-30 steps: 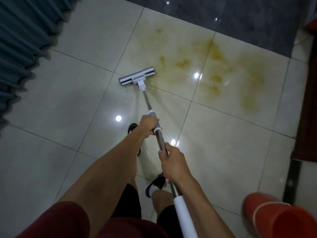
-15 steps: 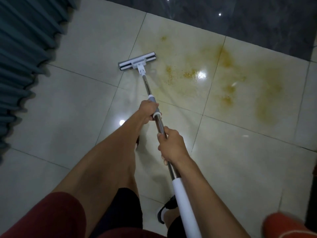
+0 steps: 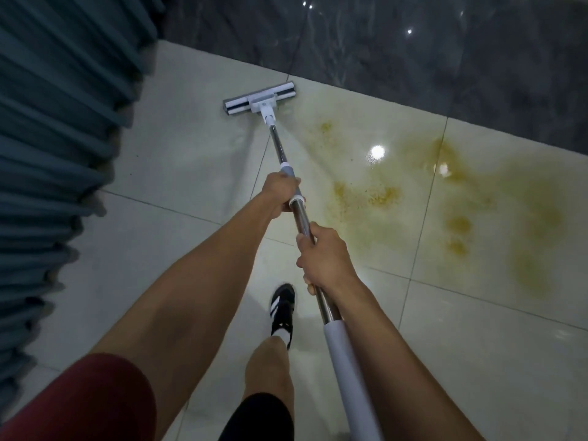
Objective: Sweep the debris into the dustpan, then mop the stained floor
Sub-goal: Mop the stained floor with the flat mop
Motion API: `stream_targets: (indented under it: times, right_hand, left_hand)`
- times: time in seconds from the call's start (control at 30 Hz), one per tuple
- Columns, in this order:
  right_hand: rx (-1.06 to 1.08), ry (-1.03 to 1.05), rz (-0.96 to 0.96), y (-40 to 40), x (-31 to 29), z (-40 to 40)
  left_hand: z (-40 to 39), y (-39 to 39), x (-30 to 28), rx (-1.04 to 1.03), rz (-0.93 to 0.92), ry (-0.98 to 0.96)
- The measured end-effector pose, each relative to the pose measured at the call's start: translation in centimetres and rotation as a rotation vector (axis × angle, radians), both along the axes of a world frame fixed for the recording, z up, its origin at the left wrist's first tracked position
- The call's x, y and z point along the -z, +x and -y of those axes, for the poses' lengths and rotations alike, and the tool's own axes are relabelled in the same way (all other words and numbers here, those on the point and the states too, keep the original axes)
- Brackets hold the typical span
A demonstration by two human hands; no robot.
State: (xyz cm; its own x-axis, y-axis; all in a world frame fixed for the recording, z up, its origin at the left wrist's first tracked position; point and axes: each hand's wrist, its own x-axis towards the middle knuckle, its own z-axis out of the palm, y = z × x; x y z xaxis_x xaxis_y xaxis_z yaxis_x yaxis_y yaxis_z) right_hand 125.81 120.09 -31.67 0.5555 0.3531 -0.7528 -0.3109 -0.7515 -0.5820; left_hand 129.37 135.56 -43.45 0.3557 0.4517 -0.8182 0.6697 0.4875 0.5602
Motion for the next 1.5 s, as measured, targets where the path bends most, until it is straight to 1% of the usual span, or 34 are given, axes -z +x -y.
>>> stream_targets:
  times: [0.1,0.17,0.23,0.33,0.47,0.57,0.73,0.97,1.1,1.27,1.37,1.5]
  right_hand:
    - [0.060,0.027,-0.037,3.2,0.2,-4.7]
    - [0.089,0.037,-0.055,4.4,0.4,-6.4]
    - [0.092,0.032,-0.067,4.4,0.5,-6.5]
    - [0.064,-0.001,-0.049,2.5,0.7,-4.7]
    - [0.030,-0.032,-0.014,-1.1,0.5,-0.5]
    - [0.012,-0.031,0.018,-4.6,0.0,4.4]
    - [0.116,-0.039,-0.038,-10.9,-1.0,13.9]
    - [0.169,-0.061,-0.029,-20.7,-1.3,29.8]
    - [0.229,-0.059,-0.061,-24.9,-2.8,36.3]
    - [0.301,-0.009,-0.093,-26.6,-4.0,38.8]
    - [0.313,0.001,-0.075,-26.0,-3.8,38.0]
    - [0.304,-0.015,-0.052,-24.4,-3.1,36.2]
  left_hand:
    - [-4.1,3.1,0.1,-0.007,0.026,0.042]
    - [-5.7,4.3,0.1,0.001,0.033,0.050]
    - [-6.2,4.5,0.2,0.027,0.016,0.048]
    - [-4.5,3.4,0.4,0.059,-0.045,0.057]
    - [-0.4,0.5,-0.2,0.144,-0.085,0.034]
    - [4.3,-2.5,-1.1,0.197,-0.085,0.016]
    - [14.3,-7.9,-1.9,0.270,-0.068,-0.020]
    - [30.7,-16.5,-1.5,0.371,-0.098,-0.042]
    - [37.5,-20.0,-1.6,0.399,-0.110,-0.068]
    - [40.2,-21.6,-1.9,0.385,-0.111,-0.061]
    - [39.7,-21.0,-1.4,0.336,-0.111,-0.047]
    - [38.0,-19.1,-0.8,0.323,-0.129,-0.009]
